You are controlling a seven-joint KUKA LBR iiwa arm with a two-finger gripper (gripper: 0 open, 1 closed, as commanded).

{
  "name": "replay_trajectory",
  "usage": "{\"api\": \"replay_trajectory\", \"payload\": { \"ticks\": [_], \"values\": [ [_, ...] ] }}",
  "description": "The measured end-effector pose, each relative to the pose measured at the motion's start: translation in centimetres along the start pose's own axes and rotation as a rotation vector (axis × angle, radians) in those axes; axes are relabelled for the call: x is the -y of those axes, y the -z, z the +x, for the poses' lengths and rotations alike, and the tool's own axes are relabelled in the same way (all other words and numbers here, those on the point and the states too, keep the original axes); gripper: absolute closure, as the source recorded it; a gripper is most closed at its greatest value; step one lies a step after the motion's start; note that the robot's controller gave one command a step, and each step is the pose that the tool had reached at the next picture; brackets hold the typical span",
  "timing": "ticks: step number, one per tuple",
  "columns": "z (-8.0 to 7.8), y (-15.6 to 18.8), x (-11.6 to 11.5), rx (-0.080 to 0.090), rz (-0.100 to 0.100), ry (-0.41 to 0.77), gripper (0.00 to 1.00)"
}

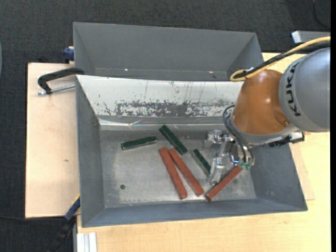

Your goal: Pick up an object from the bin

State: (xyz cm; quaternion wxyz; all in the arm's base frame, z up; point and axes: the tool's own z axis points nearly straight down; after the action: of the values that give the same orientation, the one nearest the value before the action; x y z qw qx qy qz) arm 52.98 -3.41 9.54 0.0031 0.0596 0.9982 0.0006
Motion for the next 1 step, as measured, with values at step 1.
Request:
{"api": "replay_trajectory", "payload": {
  "ticks": [1],
  "values": [
    [1.59,-2.63,1.73,-0.009,0.001,-0.003,0.0]
  ]
}}
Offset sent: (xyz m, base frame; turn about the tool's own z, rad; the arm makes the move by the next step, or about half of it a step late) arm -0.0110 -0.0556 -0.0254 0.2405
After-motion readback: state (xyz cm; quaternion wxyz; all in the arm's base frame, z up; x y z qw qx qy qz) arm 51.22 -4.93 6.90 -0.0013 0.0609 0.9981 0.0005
